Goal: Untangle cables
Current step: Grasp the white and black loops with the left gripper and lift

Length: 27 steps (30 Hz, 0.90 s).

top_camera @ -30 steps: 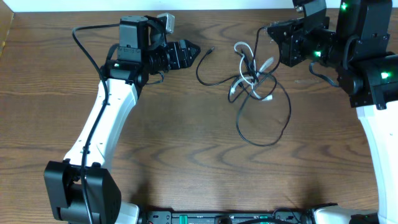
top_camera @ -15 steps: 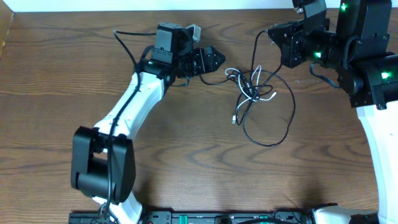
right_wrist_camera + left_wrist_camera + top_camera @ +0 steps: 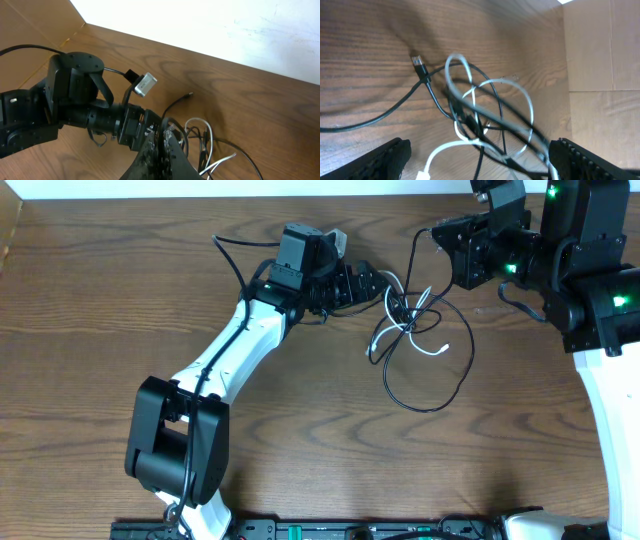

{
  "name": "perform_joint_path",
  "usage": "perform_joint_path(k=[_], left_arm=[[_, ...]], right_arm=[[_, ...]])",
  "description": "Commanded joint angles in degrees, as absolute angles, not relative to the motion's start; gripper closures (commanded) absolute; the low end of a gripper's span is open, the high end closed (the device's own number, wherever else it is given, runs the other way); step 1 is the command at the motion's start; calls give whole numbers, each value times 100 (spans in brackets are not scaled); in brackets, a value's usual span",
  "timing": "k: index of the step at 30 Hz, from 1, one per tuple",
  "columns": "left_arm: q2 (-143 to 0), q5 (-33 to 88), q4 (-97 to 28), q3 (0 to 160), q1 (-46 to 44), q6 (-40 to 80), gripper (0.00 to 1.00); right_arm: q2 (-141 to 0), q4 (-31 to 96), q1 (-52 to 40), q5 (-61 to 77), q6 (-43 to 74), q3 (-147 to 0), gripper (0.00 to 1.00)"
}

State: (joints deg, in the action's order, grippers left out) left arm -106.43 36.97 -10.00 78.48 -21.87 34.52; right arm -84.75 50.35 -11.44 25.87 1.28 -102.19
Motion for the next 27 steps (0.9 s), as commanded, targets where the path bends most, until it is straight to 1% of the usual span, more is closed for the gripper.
perform_joint_path(k=[1,21,27], left_arm=[[-10707,3699,-880,7975,-2169,3489,7],[-10707,3634,-434,7975,-2174,4842,6],[-10709,3454,-370,7975,-2316,4904,6]], right_arm=[[-8479,5048,-1120,2574,209,-10239,99],[-8479,5063,-1125,2558,207,-10237,99],[-8479,5063,-1125,2558,207,-10237,99]])
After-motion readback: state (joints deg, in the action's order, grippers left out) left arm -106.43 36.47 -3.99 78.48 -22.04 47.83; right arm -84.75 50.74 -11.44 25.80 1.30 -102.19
